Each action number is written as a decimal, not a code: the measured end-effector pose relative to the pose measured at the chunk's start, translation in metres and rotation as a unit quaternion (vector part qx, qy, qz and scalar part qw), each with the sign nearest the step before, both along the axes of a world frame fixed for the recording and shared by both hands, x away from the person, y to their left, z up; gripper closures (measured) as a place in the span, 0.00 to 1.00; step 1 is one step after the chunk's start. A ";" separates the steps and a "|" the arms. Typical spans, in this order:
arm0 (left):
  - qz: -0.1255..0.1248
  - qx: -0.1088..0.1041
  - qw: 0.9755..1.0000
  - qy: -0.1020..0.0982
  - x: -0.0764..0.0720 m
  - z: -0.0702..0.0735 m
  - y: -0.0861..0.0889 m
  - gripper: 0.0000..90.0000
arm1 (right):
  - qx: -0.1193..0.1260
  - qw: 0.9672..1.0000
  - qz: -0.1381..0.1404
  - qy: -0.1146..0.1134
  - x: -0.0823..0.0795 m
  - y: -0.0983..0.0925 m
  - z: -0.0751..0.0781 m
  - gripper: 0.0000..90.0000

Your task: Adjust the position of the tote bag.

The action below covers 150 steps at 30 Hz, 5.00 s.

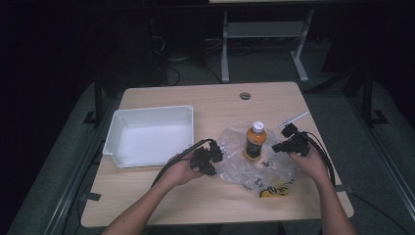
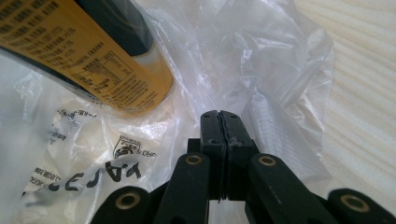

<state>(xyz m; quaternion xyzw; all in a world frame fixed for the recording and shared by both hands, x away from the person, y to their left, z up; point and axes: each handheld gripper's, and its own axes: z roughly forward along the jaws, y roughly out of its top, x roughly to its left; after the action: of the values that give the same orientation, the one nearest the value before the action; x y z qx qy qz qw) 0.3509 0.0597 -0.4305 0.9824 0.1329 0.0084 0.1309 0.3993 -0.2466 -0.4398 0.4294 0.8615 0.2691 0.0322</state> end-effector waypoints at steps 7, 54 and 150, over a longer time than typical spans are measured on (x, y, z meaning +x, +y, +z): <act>0.015 -0.005 1.000 -0.002 0.001 -0.003 0.005 1.00 | 0.006 1.000 -0.005 0.007 0.001 -0.001 -0.004 0.99; 0.018 -0.169 0.985 0.030 -0.013 0.095 -0.007 0.45 | 0.029 0.999 -0.010 -0.022 -0.004 -0.005 0.010 0.99; 0.032 -0.149 0.988 -0.009 0.038 0.117 -0.064 0.51 | 0.098 0.988 -0.015 -0.115 -0.098 -0.018 0.047 0.52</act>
<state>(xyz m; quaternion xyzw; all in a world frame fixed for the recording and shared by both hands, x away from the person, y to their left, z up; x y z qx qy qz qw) 0.3889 -0.0040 -0.3136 0.9470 0.1629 0.0017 0.2768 0.3009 -0.2645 -0.3929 0.4099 0.8149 0.3993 0.0924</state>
